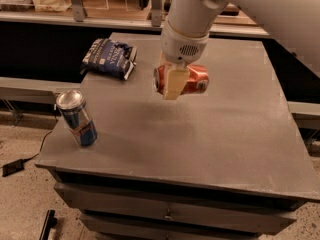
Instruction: Place coke can upright
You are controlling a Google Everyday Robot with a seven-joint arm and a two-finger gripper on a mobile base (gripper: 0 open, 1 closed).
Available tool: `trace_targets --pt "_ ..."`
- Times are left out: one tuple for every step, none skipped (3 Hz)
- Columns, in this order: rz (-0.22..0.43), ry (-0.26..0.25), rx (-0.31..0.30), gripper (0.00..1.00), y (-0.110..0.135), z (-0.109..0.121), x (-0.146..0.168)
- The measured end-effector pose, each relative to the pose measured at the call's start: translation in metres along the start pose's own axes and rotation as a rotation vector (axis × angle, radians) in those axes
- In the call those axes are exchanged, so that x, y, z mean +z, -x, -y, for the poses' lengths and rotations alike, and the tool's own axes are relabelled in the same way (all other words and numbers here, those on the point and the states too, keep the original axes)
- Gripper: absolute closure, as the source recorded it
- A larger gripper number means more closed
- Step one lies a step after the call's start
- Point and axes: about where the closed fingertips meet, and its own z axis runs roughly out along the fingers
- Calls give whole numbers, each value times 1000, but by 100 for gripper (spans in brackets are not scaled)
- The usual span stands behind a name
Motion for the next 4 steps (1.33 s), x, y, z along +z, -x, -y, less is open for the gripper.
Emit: trace_targets --pt "60 2 2 100 0 0 1" --pt "303 -19 -6 100 -2 0 -2" --pt "490 -50 -6 100 -9 -4 -15" --pt "671 -85 -15 100 -13 -9 -32"
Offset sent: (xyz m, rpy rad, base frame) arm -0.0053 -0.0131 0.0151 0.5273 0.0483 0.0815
